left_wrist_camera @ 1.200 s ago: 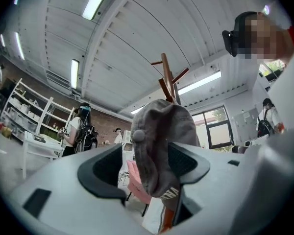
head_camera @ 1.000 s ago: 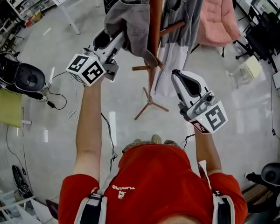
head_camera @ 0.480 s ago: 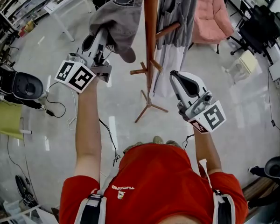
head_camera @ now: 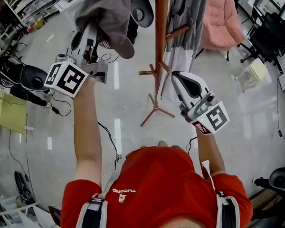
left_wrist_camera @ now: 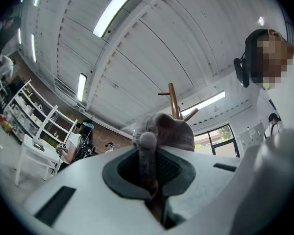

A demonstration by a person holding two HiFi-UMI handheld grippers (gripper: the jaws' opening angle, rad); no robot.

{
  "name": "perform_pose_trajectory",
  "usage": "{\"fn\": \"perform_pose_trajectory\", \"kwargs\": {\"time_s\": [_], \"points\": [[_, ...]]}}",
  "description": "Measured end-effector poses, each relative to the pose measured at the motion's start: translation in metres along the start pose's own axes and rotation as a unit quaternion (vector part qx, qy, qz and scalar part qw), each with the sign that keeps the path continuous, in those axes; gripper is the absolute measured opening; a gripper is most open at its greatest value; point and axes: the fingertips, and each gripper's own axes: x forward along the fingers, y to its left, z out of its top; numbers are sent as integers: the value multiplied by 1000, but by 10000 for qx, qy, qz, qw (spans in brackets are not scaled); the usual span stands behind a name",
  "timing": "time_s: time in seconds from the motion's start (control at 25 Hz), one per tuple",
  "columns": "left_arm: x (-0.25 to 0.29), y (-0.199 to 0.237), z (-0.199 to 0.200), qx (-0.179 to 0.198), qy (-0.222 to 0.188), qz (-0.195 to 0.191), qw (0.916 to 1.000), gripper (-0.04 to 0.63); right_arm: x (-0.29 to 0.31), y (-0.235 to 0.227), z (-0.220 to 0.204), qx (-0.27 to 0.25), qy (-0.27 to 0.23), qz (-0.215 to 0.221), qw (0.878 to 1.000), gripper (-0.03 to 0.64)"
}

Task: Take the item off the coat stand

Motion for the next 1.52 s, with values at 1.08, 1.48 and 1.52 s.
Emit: {"fn": "perform_pose_trajectory", "kwargs": {"time_s": [1.08, 1.48, 1.52], "points": [[-147, -61, -69, -291, -39, 614, 9977, 26, 14, 25, 1, -9, -211, 222, 9995, 23], [-146, -66, -82, -103, 208, 553, 9982, 26, 4, 18, 2, -11, -130, 58, 9999, 23], [-146, -67, -82, -99, 219, 553, 9982, 26, 4, 17, 2, -13, -130, 52, 9999, 23]]}}
